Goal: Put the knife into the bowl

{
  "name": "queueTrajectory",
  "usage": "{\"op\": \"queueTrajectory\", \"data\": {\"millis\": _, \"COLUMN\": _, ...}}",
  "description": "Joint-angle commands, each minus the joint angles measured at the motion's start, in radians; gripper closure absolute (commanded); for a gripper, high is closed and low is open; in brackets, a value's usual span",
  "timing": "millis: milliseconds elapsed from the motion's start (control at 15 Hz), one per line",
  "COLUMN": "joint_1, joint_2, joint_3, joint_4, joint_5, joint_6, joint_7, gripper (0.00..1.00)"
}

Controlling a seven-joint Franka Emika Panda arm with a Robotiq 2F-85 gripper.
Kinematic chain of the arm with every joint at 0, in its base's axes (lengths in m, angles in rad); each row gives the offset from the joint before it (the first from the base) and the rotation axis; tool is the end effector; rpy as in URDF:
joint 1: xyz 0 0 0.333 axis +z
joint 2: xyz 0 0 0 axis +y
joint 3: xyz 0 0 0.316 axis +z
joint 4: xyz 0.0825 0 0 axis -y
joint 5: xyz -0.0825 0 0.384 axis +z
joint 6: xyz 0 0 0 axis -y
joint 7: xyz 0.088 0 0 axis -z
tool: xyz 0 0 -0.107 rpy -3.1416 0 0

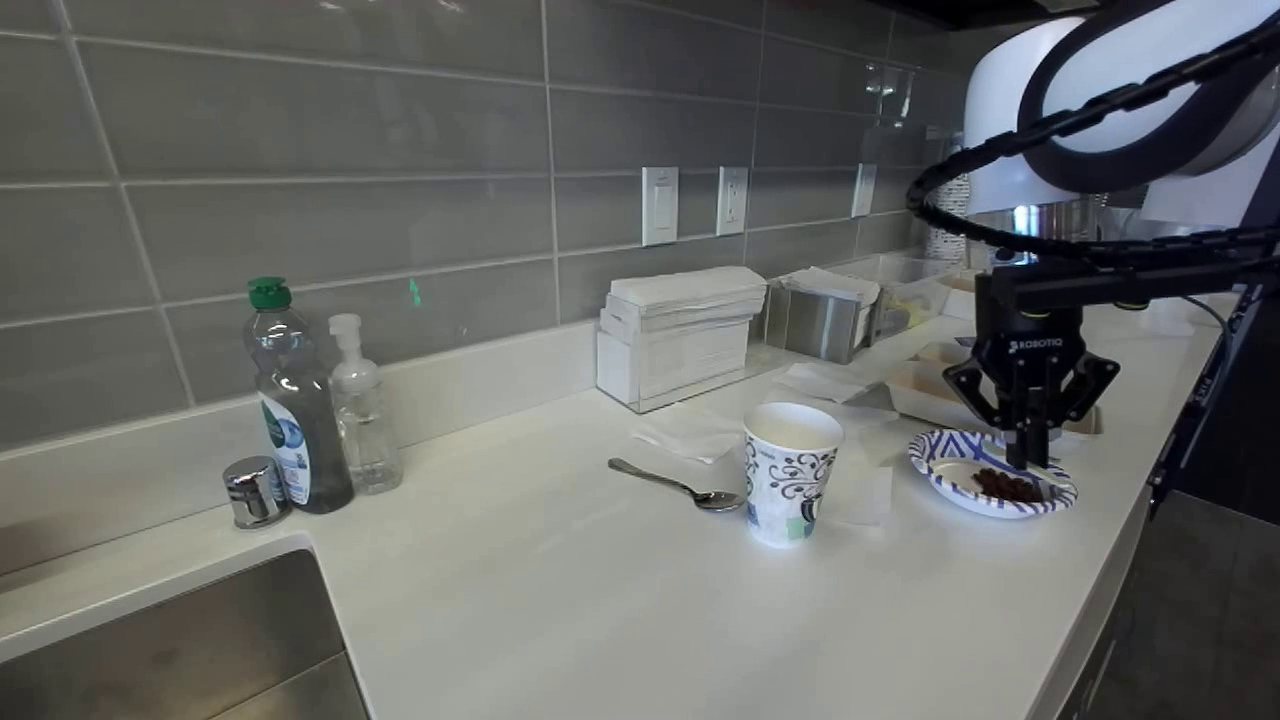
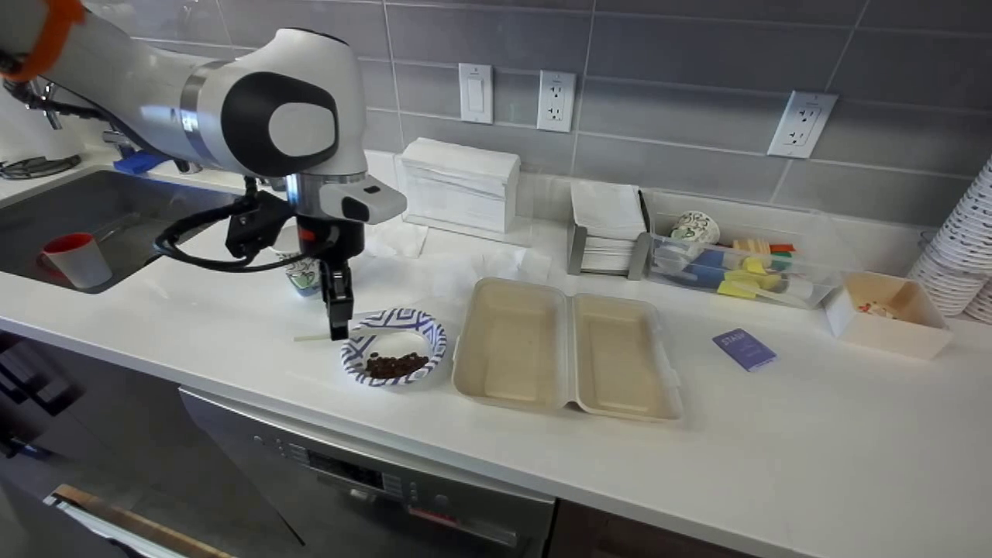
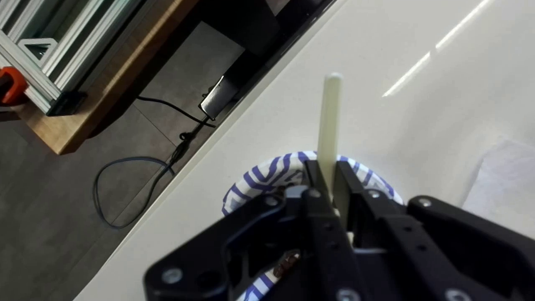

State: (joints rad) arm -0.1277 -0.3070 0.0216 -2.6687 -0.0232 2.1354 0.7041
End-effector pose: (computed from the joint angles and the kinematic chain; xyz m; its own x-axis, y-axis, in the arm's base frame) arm 0.3713 -0.0410 0.3201 0.6807 -0.7156 -0.1564 -0.6969 -0.6985 0.1628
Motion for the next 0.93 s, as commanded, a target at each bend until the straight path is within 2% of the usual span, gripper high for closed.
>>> {"op": "queueTrajectory", "data": {"millis": 0, "joint_1": -0.018, "joint_2": 0.023, "joint_3": -0.015, "joint_4": -0.032, "joint_5": -0.007, "joint_6": 0.100, "joint_7": 0.001, "gripper": 0.97}}
{"op": "queueTrajectory", "data": {"millis": 400, "joint_1": -0.017, "joint_2": 0.069, "joint_3": -0.021, "joint_4": -0.054, "joint_5": 0.004, "joint_6": 0.232, "joint_7": -0.014, "gripper": 0.97}}
{"op": "queueTrajectory", "data": {"millis": 667, "joint_1": -0.012, "joint_2": 0.093, "joint_3": -0.028, "joint_4": -0.058, "joint_5": 0.021, "joint_6": 0.274, "joint_7": -0.037, "gripper": 0.94}}
{"op": "queueTrajectory", "data": {"millis": 733, "joint_1": -0.010, "joint_2": 0.095, "joint_3": -0.030, "joint_4": -0.055, "joint_5": 0.027, "joint_6": 0.264, "joint_7": -0.046, "gripper": 0.63}}
{"op": "queueTrajectory", "data": {"millis": 867, "joint_1": -0.001, "joint_2": 0.073, "joint_3": -0.038, "joint_4": -0.047, "joint_5": 0.059, "joint_6": 0.222, "joint_7": -0.091, "gripper": 0.55}}
